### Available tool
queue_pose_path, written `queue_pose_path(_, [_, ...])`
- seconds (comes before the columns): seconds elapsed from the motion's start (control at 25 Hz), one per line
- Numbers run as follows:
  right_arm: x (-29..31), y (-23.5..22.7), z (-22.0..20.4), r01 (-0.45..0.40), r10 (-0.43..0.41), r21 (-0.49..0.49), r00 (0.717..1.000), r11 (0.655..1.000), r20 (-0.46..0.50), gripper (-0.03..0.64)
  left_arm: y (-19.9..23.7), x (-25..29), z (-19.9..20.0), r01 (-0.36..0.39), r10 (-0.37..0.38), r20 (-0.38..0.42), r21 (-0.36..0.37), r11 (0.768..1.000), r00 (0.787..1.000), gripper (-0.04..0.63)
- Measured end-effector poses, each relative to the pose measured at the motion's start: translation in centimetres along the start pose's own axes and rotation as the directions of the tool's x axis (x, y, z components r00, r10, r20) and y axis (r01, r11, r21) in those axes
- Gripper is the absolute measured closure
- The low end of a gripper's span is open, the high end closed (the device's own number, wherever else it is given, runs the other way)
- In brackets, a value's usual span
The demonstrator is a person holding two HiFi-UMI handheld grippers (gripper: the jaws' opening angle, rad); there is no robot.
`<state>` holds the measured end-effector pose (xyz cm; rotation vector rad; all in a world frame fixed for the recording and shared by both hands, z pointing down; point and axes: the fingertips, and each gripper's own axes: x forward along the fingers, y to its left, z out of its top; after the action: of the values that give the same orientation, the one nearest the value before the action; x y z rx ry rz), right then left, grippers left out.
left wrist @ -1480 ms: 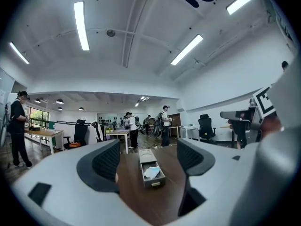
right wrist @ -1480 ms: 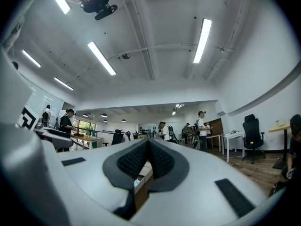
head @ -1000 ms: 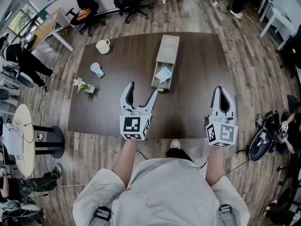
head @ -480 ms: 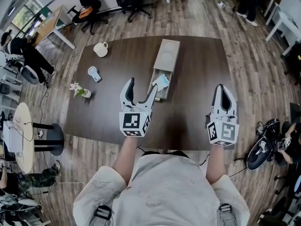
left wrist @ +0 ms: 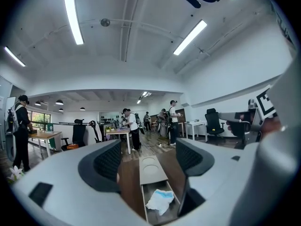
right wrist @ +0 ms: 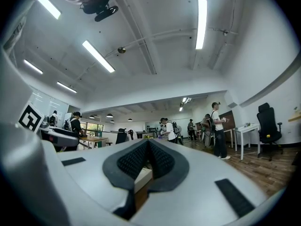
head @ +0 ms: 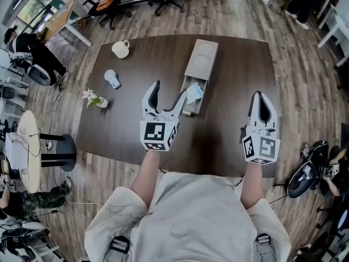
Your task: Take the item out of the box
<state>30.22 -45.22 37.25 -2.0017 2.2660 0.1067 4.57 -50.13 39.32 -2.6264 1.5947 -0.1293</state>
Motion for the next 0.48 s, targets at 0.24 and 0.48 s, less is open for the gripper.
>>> queue_pose_path(0.24, [1.9, 0.2, -1.1, -0.01, 0.01, -0.009, 1.0, 1.0, -0.025, 0.617, 0.2, 1.8, -1.1, 0.028, -0.028, -0.018, -0.012, 1.0, 0.999, 0.239])
queue_pose_path(0.48, [3.2, 1.2, -2.6, -0.024, 0.023, -0.017, 0.998, 1.0, -0.055, 0.615, 0.7, 3.1, -2.7, 0.043, -0.043, -0.05, -0.01, 0.999, 0.998, 0.239])
